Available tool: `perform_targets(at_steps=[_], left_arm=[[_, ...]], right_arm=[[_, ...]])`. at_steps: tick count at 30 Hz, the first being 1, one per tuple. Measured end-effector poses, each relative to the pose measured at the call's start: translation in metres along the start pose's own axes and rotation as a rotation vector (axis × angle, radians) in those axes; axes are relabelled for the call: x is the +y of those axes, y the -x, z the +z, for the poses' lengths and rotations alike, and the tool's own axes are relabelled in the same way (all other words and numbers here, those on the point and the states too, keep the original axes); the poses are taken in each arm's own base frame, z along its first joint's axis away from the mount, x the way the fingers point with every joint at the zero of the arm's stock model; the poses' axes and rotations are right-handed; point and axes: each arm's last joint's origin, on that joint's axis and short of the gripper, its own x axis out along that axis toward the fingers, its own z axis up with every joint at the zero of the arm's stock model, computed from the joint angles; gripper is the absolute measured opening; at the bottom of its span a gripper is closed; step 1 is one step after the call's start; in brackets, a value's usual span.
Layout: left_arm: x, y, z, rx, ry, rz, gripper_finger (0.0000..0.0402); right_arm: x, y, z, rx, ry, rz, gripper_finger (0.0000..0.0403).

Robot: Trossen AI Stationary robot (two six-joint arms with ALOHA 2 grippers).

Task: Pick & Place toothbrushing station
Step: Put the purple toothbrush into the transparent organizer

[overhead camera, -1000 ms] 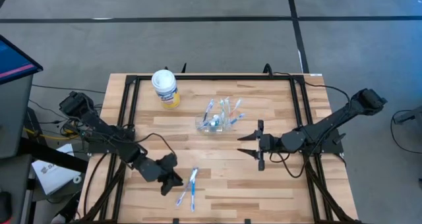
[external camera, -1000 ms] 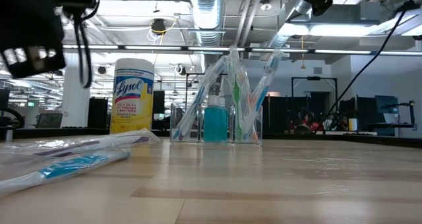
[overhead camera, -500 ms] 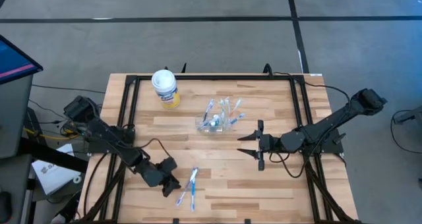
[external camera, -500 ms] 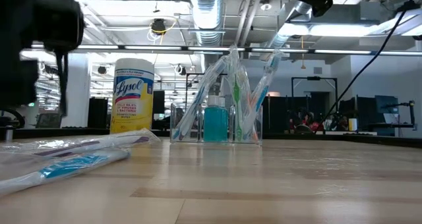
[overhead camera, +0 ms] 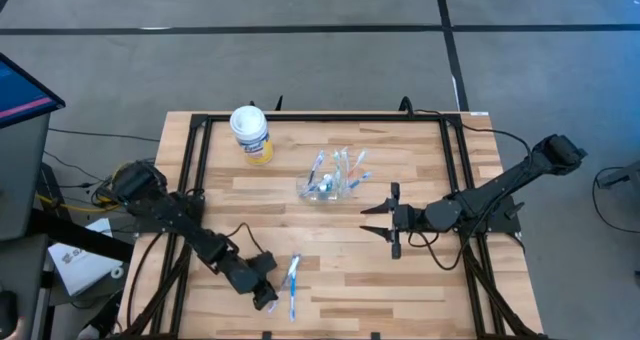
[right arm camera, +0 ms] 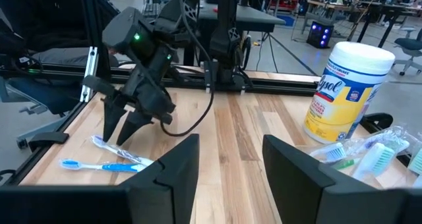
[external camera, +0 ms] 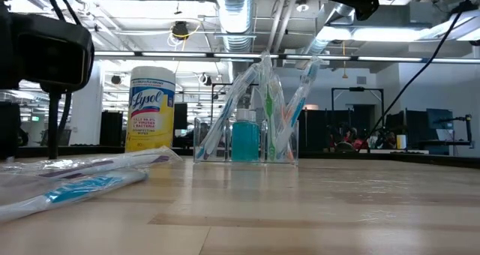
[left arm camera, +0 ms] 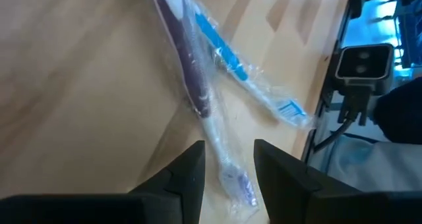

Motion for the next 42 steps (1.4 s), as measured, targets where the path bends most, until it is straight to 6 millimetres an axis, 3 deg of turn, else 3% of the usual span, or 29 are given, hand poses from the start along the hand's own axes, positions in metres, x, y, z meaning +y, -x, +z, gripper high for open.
perform_targets(at_steps=[12,22,33,42], left_arm=[[-0.003,-0.016,-0.002,0.042,0.004,0.013,0.0107],[0.001,-0.016,-0.002,0.047,0.003,0.050,0.0007],[-0.001,-0.013,-0.002,0.047,0.004,0.036,0.0000],[-0.022,0.009,0.007,-0.037,-0.034,-0.074,0.0000]], right_arm=[[0.000,0.000,-0.001,0.006,0.003,0.000,0.0152],[0.000,0.000,-0.001,0.006,0.003,0.000,0.0147],[0.000,0.000,-0.001,0.006,0.003,0.000,0.0147],[0.000,0.000,-0.001,0.006,0.004,0.000,0.0147]])
